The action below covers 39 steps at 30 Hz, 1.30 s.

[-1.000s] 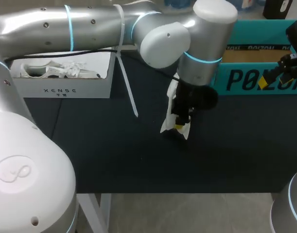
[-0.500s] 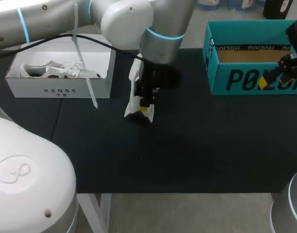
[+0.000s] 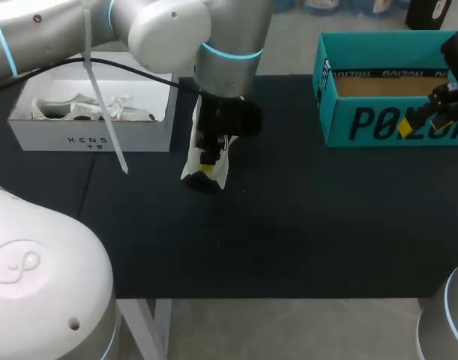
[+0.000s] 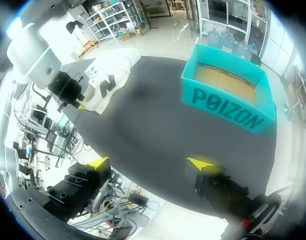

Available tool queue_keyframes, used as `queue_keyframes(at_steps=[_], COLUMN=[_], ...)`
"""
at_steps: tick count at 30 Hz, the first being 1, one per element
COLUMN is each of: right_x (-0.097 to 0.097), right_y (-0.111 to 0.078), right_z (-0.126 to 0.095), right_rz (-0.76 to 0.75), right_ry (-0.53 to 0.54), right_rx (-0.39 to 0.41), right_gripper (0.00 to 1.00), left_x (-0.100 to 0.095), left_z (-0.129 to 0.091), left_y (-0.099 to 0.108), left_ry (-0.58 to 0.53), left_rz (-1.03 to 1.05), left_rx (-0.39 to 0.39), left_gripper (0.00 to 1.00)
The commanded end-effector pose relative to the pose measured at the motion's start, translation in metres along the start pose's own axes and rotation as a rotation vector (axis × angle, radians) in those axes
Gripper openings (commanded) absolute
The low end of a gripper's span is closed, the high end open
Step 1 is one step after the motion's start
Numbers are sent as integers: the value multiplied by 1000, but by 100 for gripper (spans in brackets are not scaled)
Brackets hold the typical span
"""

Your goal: Take the shoe out of the shoebox, open the shoe tongue, remove and reinsert the insole, then place the shoe into the shoebox

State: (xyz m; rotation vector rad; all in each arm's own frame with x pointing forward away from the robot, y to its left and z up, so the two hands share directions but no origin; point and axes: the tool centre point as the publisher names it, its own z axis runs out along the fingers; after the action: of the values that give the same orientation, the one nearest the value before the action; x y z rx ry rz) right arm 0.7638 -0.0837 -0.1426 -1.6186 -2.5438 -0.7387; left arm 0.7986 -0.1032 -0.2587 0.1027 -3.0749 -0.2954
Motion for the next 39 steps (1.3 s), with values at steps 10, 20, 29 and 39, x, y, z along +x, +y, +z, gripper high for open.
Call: queue_keyframes(at_steps=[10,20,29,39], right_x=[0,0,0,0], right_y=[1,1,1,1], right_z=[1,1,1,1], right_rz=[1,1,1,1], right_ry=[-1,-1,-1,-1], right_rx=[3,3,3,3], right_gripper=[100,100,100,100], left_x=[-31,-101,-154,-165], left_z=[-21,-23,-35,-33], left_y=[56,173,257,275], left_ry=[-100,-178,-253,-287], left_rz=[131,487,846,957], left_rx=[-41,-186,-225,-243], left_gripper=[0,0,0,0])
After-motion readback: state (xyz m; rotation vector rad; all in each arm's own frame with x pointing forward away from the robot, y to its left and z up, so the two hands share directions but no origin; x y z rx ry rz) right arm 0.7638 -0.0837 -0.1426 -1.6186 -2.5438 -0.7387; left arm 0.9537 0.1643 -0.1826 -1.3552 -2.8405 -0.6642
